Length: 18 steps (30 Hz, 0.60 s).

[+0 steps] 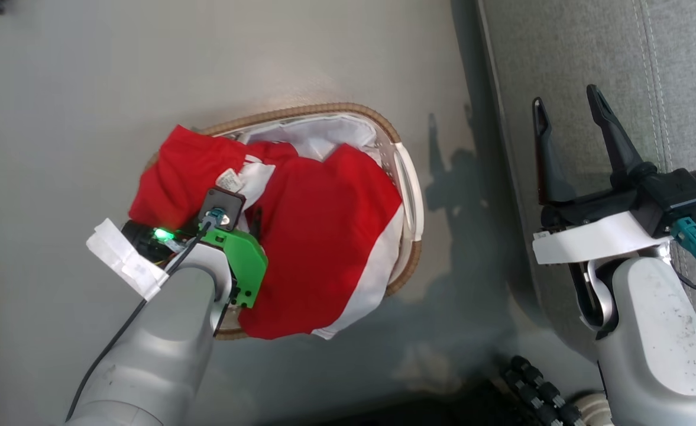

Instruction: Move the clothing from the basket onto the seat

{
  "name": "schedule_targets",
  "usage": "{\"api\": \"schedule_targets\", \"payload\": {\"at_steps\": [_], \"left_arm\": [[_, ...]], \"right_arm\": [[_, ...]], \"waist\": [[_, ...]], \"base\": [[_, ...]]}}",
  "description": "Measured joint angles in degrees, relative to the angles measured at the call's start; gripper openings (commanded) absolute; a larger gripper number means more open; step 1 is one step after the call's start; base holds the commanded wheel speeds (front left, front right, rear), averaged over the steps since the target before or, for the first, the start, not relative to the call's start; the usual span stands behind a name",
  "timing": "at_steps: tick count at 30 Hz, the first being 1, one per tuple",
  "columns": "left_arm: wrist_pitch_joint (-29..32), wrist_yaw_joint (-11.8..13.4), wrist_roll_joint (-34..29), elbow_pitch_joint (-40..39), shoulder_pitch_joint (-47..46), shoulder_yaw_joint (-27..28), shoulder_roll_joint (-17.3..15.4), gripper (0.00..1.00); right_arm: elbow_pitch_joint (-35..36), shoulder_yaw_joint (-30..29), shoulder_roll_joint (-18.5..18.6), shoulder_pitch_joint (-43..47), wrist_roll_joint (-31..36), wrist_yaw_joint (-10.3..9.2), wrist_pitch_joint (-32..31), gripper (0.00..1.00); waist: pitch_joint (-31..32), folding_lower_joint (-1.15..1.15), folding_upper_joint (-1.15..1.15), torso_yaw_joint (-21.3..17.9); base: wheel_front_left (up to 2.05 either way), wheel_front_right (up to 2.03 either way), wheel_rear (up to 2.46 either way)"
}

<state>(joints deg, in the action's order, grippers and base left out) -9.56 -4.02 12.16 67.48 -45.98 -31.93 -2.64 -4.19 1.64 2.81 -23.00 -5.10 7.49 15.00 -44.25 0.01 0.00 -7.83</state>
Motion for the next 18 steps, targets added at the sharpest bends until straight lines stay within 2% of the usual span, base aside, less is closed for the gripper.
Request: {"api": "schedule_targets", "payload": {"at_steps": [4,10,11,12,13,18], "left_arm": [[-0.8,2.8,1.4,1.8,-1.3,0.8,0.0,1.00],[-2.1,3.6,2.4,3.2,-2.4,1.1,0.0,1.00],[-2.2,3.6,2.7,3.5,-2.6,1.0,0.0,0.70],[-2.4,3.6,3.0,3.6,-2.7,1.0,0.0,0.70],[-2.7,3.5,3.4,3.7,-2.7,1.1,0.0,0.41],[-3.6,3.3,5.5,3.5,-2.7,1.5,0.0,0.40]], "right_arm": [[0.1,0.0,0.0,-0.4,-0.5,0.00,0.0,1.00],[0.0,0.1,0.0,-1.0,-1.0,0.00,0.0,1.00],[0.0,0.2,0.0,-1.1,-1.1,0.00,0.0,1.00],[-0.1,0.3,0.0,-1.2,-1.2,0.00,0.0,1.00],[-0.1,0.3,0.0,-1.2,-1.3,0.00,0.0,1.00],[-0.4,0.3,0.0,-1.2,-1.4,0.00,0.0,1.00]], "waist": [[-2.1,0.00,0.00,-1.3],[-3.8,0.00,0.00,-2.3],[-3.9,0.00,0.00,-2.3],[-3.9,0.00,0.00,-2.3],[-3.9,0.00,0.00,-2.3],[-3.2,0.00,0.00,-2.0]], "base": [[0.00,0.00,0.00],[0.00,0.00,0.00],[0.00,0.00,0.00],[0.00,0.00,0.00],[0.00,0.00,0.00],[0.00,0.00,0.00]]}}
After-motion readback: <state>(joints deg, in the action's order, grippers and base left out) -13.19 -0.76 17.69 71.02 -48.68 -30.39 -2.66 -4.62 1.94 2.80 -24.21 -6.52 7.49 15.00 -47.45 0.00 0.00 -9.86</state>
